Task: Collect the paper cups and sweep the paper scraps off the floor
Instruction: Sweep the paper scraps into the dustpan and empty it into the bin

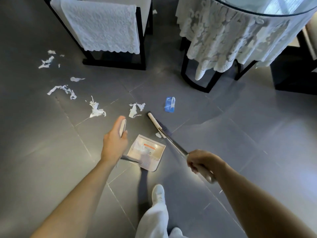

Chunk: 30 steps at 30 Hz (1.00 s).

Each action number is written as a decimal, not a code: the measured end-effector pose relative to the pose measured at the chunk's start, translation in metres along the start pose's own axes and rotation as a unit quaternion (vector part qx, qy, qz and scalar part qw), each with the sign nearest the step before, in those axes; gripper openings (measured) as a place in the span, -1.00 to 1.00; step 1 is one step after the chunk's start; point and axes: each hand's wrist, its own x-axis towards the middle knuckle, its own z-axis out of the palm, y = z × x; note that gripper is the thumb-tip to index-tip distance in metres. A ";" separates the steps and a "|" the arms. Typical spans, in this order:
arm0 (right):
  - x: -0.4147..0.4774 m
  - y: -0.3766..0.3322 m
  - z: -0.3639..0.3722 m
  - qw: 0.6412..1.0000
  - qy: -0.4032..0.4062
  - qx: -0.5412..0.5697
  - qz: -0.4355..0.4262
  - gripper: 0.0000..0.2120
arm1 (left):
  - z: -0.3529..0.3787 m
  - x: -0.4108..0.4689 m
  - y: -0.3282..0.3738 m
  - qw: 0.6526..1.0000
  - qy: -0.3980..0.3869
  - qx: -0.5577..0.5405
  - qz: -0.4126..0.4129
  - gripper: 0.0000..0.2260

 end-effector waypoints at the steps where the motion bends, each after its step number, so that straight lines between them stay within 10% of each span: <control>1: 0.000 -0.004 -0.002 1.000 -0.007 -0.028 -0.009 -0.81 | 0.001 0.004 0.004 1.000 0.000 -0.001 0.005 -0.65; 9: -0.046 -0.029 -0.043 0.954 -0.089 -0.283 -0.048 -0.95 | 0.020 0.037 0.038 0.998 -0.035 0.009 0.056 -0.60; 30: 0.107 -0.137 -0.247 0.961 0.112 -0.246 -0.055 -0.67 | 0.107 0.206 0.163 0.997 0.027 0.025 0.065 -0.60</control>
